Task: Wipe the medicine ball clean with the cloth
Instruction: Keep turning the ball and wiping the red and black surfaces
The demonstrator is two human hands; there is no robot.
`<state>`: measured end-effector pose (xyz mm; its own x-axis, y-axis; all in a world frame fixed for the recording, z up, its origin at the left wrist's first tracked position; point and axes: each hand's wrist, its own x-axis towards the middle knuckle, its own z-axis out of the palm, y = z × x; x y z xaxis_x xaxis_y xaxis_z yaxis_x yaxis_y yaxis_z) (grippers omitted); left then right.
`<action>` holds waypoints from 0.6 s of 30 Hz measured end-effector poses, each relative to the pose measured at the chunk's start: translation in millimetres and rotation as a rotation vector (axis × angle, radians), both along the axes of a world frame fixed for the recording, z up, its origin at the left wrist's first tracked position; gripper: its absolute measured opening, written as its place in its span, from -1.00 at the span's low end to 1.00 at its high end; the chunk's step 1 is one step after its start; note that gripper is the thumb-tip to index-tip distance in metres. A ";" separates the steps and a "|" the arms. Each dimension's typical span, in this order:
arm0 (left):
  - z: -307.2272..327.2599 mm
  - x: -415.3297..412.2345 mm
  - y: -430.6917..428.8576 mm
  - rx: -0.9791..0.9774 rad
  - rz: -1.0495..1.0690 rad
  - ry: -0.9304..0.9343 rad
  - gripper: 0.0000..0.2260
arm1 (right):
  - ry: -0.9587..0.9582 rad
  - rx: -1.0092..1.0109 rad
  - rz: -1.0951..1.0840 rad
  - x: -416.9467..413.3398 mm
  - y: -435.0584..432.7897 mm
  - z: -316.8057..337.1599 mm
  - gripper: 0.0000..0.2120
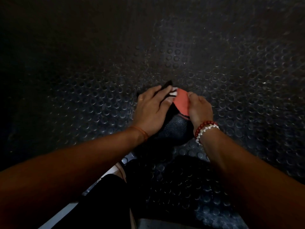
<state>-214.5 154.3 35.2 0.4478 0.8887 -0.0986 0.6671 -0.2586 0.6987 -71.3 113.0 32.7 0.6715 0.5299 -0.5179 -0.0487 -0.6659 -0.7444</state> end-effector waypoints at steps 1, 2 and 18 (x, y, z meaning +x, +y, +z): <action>1.4 4.3 6.9 0.053 -0.086 0.039 -0.55 | 0.005 -0.001 -0.007 -1.3 -0.3 -0.1 -0.54; 2.5 7.9 14.6 0.055 -0.132 0.057 -0.60 | 0.015 -0.001 -0.020 -1.9 -0.7 0.1 -0.51; -1.5 -4.8 -12.4 -0.026 0.091 -0.046 -0.51 | 0.047 -0.036 -0.013 4.1 2.0 8.6 -0.53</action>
<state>-219.3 141.9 33.7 0.3704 0.9231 -0.1032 0.6538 -0.1801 0.7349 -67.2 115.0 41.2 0.6527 0.5017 -0.5677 -0.0920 -0.6913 -0.7167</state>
